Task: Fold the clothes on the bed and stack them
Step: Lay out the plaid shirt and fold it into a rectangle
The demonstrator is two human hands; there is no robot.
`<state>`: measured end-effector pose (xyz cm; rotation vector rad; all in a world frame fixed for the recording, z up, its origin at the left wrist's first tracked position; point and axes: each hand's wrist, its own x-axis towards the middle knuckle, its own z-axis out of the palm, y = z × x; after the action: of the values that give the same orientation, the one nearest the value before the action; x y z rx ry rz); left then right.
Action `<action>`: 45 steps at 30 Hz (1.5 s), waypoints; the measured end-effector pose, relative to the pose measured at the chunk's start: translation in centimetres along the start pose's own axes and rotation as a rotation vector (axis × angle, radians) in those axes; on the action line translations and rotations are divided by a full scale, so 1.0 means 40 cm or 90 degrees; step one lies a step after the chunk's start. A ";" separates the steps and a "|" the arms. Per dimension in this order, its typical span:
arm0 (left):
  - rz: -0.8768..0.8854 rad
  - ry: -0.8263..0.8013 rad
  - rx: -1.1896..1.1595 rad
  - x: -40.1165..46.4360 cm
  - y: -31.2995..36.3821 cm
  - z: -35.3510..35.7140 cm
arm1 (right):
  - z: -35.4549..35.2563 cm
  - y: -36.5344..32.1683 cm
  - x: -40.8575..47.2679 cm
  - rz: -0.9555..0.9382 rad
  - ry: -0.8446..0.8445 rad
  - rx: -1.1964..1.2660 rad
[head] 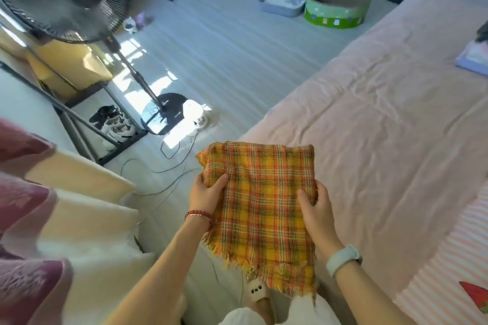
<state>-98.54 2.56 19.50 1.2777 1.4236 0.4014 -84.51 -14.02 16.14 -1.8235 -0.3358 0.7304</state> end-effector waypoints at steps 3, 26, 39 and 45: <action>0.008 0.043 -0.029 0.078 0.039 -0.096 | 0.119 -0.079 0.078 -0.024 -0.044 -0.020; 0.109 0.110 -0.016 1.034 0.689 -0.286 | 0.725 -0.634 0.938 -0.075 -0.063 0.017; 0.235 -0.185 0.126 1.369 1.047 0.142 | 0.542 -0.699 1.293 -0.024 0.254 0.085; 0.272 -0.298 0.156 1.526 1.220 0.366 | 0.462 -0.764 1.504 0.018 0.359 0.119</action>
<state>-50.34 65.57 24.51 1.7497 0.8179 0.1909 -46.15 44.31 21.05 -1.7709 0.1254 0.2331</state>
